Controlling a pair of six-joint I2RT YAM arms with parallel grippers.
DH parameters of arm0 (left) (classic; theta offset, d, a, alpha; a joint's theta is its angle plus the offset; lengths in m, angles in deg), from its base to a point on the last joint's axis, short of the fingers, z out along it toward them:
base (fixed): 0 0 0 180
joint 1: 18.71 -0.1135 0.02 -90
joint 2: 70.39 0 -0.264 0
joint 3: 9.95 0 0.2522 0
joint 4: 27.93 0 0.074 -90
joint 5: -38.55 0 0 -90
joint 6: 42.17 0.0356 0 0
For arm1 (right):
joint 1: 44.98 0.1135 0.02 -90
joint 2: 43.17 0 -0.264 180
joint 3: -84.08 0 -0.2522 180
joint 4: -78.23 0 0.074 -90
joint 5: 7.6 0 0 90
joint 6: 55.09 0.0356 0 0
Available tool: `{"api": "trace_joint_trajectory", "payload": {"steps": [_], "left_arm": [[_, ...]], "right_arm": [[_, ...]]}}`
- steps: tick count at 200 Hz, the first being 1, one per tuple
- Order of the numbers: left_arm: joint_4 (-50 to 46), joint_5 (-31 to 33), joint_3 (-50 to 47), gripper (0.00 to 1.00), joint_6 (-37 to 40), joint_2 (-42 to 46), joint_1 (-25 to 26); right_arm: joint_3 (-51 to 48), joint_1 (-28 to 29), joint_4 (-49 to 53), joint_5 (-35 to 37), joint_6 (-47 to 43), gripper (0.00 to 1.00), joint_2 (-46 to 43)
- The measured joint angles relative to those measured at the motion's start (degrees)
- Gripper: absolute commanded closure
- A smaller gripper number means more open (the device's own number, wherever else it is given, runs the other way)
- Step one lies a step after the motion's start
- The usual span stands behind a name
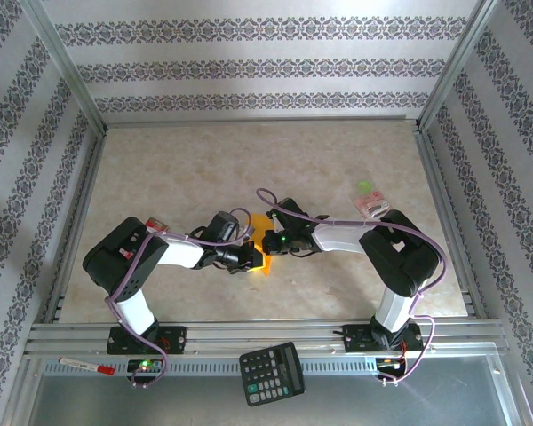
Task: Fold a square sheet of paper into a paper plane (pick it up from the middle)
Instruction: Third fold the triangle at the center of the table.
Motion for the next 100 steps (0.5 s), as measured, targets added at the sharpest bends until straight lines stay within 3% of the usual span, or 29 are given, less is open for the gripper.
{"api": "trace_joint_trajectory", "payload": {"steps": [37,100], "left_arm": [[-1.6,0.5,0.0,0.93,0.1,2.3,-0.1],[-4.5,2.0,1.0,0.98,0.9,4.9,-2.4]], "right_arm": [[0.0,0.0,0.0,0.0,0.0,1.00,0.0],[0.0,0.0,0.0,0.0,-0.6,1.00,0.0]]}}
